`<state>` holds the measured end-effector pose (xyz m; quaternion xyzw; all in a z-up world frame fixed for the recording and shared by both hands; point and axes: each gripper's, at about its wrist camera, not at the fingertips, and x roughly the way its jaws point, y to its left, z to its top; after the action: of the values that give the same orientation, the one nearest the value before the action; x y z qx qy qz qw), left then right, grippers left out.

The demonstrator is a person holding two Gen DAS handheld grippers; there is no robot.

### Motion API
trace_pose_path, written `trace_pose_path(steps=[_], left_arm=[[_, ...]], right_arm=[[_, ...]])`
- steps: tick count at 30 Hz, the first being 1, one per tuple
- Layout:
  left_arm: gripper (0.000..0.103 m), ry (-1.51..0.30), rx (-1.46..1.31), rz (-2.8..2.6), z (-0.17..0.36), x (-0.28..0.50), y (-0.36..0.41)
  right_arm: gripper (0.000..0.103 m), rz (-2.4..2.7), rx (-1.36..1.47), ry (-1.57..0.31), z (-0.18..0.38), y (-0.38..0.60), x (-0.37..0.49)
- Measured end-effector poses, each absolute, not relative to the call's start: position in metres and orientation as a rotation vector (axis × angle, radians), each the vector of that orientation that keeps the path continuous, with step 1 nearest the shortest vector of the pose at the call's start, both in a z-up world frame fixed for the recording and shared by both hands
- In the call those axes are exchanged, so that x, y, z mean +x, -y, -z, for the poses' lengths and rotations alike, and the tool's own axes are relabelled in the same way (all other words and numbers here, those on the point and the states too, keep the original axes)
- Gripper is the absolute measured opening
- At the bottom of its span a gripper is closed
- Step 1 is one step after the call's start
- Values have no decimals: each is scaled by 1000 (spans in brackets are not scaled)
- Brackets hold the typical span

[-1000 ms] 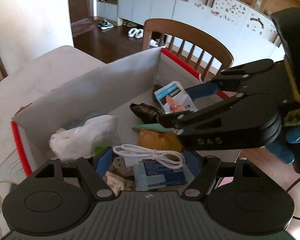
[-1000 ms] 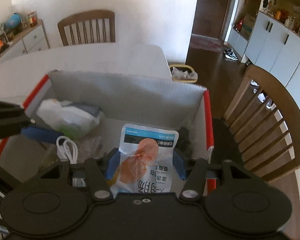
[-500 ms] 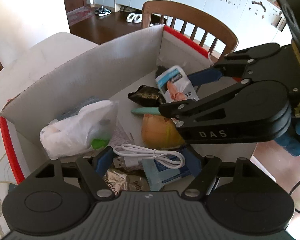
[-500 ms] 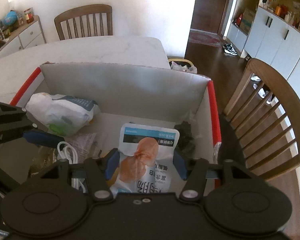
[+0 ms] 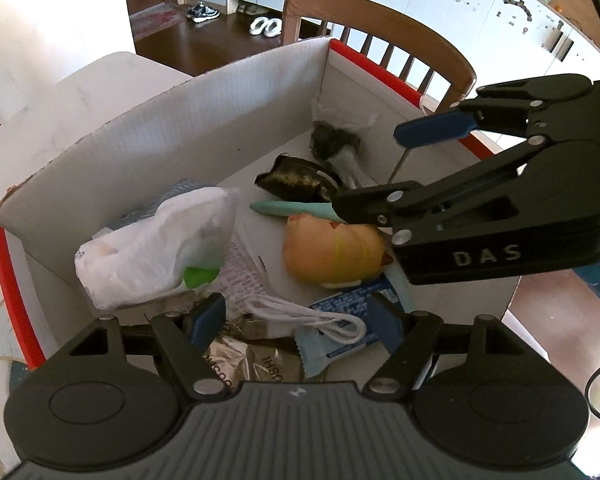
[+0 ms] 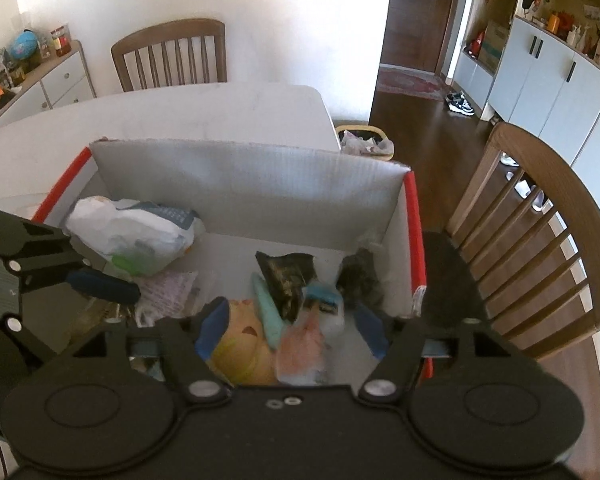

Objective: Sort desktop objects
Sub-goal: 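Lower both items into the red box and open both grippers, then raise both open grippers out of the red box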

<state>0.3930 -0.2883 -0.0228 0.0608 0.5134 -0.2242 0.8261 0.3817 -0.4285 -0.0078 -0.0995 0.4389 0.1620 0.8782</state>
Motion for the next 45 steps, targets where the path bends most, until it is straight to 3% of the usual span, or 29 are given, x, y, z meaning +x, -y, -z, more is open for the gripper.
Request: trace_pose_path(steps=[29, 40, 42, 45], left_arm=[[81, -966, 86, 384, -18, 353, 269], [88, -908, 39, 319, -33, 327, 255], [99, -890, 35, 302, -37, 323, 253], [103, -869, 34, 280, -42, 316, 248]], right_arm=[[76, -411, -135, -833, -40, 439, 333], [83, -424, -89, -798, -53, 441, 312], [84, -424, -93, -794, -54, 438, 308], [87, -422, -85, -781, -57, 435, 301]])
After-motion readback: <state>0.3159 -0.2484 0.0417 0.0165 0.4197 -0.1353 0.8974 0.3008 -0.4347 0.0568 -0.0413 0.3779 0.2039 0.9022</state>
